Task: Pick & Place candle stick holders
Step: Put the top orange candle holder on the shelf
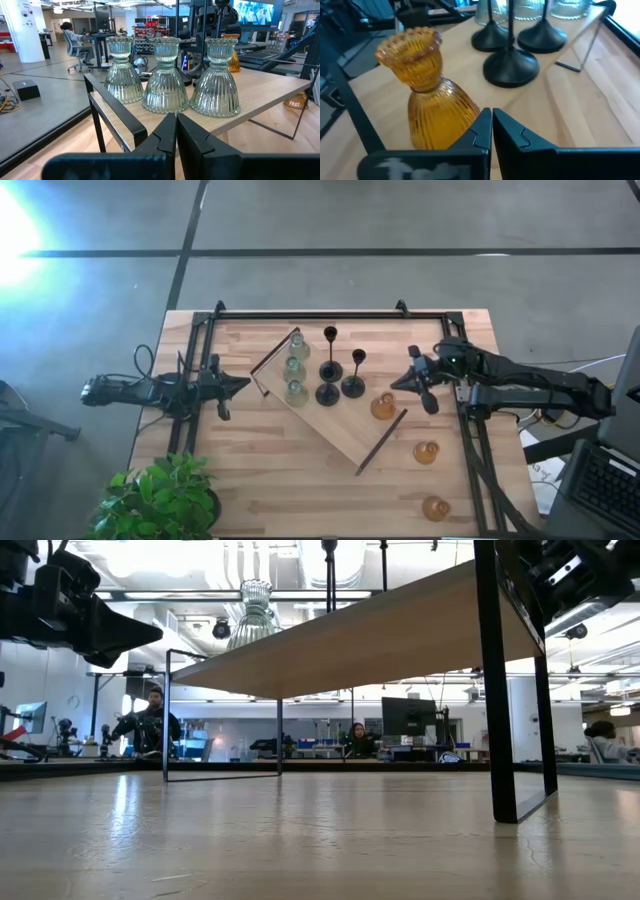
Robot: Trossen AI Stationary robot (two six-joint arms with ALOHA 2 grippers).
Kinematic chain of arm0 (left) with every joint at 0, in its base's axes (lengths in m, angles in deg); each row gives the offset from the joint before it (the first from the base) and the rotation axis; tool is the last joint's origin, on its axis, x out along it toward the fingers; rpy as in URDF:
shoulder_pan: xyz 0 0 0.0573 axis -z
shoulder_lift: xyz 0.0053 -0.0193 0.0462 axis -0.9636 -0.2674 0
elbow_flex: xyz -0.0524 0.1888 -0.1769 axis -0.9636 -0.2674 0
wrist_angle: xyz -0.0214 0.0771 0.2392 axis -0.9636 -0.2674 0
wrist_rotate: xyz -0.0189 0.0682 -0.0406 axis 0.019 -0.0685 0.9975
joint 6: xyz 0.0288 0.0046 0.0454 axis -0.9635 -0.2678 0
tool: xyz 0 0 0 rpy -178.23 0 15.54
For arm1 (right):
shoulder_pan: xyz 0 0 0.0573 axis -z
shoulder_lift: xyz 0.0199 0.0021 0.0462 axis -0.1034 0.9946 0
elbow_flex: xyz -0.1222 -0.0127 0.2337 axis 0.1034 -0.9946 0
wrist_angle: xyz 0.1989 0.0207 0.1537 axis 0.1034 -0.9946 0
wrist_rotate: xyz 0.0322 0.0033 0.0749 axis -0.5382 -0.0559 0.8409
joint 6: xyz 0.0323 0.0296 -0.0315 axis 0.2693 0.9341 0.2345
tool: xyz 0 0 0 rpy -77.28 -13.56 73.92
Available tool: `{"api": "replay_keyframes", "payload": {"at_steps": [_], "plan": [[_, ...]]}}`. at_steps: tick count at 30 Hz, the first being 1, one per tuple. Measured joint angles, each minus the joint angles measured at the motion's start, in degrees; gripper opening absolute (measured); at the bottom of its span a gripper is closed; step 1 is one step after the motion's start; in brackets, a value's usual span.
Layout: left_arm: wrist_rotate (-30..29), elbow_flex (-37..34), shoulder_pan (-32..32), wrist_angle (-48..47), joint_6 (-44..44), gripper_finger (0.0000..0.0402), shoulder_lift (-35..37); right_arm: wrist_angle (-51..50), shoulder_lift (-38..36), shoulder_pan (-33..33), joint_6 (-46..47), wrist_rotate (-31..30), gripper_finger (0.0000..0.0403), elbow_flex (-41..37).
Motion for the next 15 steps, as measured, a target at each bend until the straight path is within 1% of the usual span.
{"api": "replay_keyframes", "payload": {"at_steps": [15], "plan": [[0.0,0.0,0.0,0.0,0.0,0.0017,0.0,4.7,4.8,-2.0,1.5,5.0,0.0008,0.0]]}}
